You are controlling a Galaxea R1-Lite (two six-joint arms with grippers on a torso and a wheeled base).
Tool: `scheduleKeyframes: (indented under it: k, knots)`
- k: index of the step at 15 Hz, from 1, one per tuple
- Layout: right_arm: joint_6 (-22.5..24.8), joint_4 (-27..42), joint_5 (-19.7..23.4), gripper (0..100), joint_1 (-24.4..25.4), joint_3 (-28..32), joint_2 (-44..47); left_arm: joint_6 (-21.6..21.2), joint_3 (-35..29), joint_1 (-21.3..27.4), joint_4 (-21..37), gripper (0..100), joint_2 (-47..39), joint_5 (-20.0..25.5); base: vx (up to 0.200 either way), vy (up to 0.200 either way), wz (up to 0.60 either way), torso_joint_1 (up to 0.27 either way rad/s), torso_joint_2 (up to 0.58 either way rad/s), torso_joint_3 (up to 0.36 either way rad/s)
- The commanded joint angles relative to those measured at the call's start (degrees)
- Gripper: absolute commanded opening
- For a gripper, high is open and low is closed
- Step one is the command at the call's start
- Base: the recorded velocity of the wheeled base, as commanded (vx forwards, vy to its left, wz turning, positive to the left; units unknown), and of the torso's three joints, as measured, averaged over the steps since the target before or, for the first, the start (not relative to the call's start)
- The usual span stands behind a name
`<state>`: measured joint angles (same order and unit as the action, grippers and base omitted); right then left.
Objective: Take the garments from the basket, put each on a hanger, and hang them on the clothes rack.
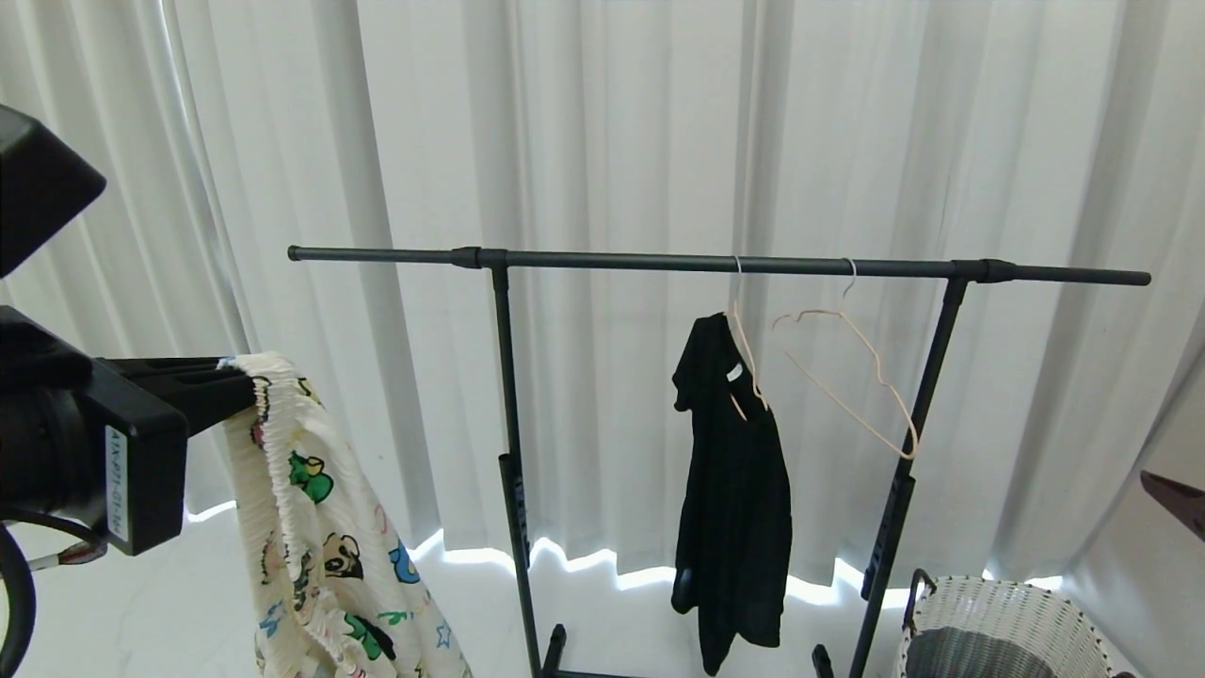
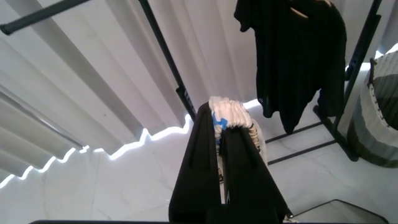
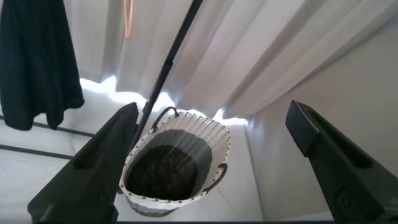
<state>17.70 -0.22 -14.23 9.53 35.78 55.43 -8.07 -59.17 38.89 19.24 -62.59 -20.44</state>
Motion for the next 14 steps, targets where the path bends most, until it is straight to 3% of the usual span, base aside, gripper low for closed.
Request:
scheduleKeyframes:
  k: [1, 4, 8, 10, 14]
  knots:
    - [0.0, 0.0, 0.0, 100, 0.0, 0.1, 0.0, 0.0, 0.0, 0.0, 0.0, 0, -0.2, 0.0, 0.000, 0.000, 0.00, 0.256, -0.54, -0.295]
    - [-1.8, -1.5, 2.4, 100, 0.0, -0.2, -0.1, 0.0, 0.0, 0.0, 0.0, 0, -0.2, 0.0, 0.000, 0.000, 0.00, 0.246, -0.54, -0.284]
    - [-2.4, -4.0, 3.9, 100, 0.0, -0.1, 1.3, -1.4, 1.4, 0.0, -0.1, 0, 0.0, 0.0, 0.000, 0.000, 0.00, 0.057, -0.12, -0.064]
    - [-2.7, -3.9, 4.3, 100, 0.0, 0.6, 1.4, -4.9, 4.4, 0.0, -3.3, 0, 1.2, 0.0, 0.000, 0.000, 0.00, 0.000, 0.00, 0.000]
    - [-2.9, -3.6, 8.6, 100, 0.0, 3.9, 4.8, -5.5, 7.1, -2.6, -9.4, 0, 1.2, 0.1, 0.050, 0.000, 0.00, 0.001, 0.00, 0.001]
